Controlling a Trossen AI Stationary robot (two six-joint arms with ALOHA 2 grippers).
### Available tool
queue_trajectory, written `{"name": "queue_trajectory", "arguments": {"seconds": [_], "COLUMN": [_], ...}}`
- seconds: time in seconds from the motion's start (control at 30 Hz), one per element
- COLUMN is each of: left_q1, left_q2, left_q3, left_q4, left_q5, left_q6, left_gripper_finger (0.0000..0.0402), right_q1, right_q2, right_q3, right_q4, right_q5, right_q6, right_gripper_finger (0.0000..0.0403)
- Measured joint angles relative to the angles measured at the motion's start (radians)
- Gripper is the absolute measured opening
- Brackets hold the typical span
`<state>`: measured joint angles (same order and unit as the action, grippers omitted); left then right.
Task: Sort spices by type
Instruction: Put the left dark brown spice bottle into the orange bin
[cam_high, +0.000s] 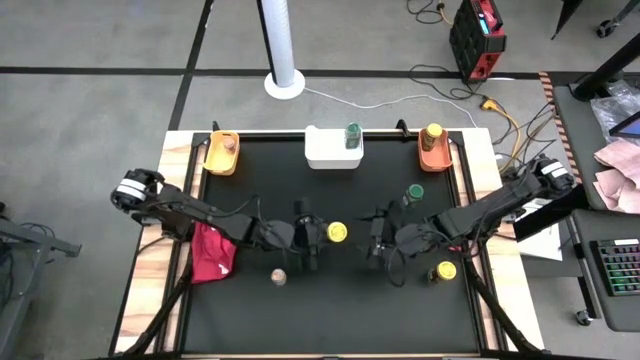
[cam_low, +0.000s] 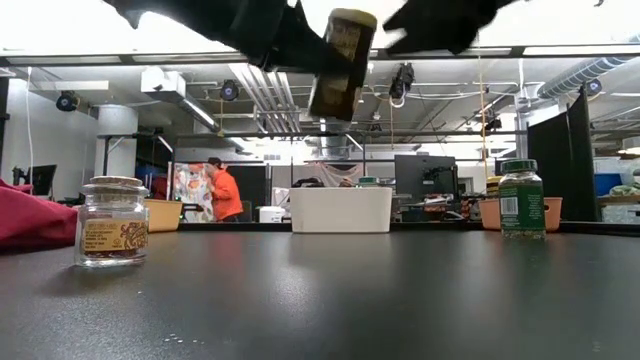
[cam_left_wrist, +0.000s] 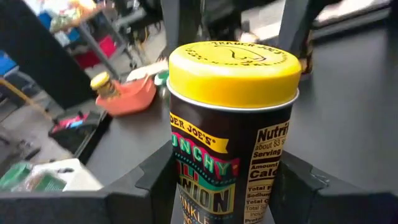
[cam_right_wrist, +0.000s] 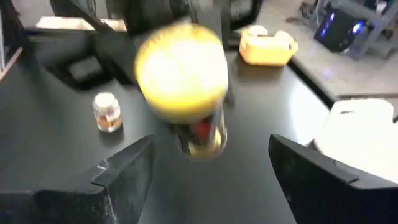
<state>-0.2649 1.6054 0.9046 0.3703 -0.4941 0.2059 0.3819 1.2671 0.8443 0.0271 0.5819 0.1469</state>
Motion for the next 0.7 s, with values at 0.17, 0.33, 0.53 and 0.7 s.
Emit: {"name": "queue_trajectory", "arguments": {"seconds": [0.17,0.33,0.53,0.7], "left_q1": [0.0,0.0,0.0,-0.002], "left_q2": [0.008,0.008,0.007,0.006], "left_q3": [-0.001,-0.001,-0.001,-0.001], "left_q4": [-0.016,-0.014,-0.009,0.004], "left_q5": [-0.024,-0.025,-0.026,-0.028], "left_q6": [-0.01,-0.013,-0.013,-0.013], "left_gripper_finger": [0.0173,0.0173,0.0173,0.0173], "right_q1": [0.0,-0.002,-0.014,-0.037], "right_q2": [0.023,0.081,0.147,0.19], "right_q3": [0.122,0.217,0.317,0.353], "right_q4": [-0.065,-0.152,-0.252,-0.289], "right_q5": [-0.001,-0.006,-0.005,-0.005], "right_q6": [-0.117,-0.166,-0.16,-0.146], "right_gripper_finger": [0.0287,0.0291,0.0316,0.0337]}}
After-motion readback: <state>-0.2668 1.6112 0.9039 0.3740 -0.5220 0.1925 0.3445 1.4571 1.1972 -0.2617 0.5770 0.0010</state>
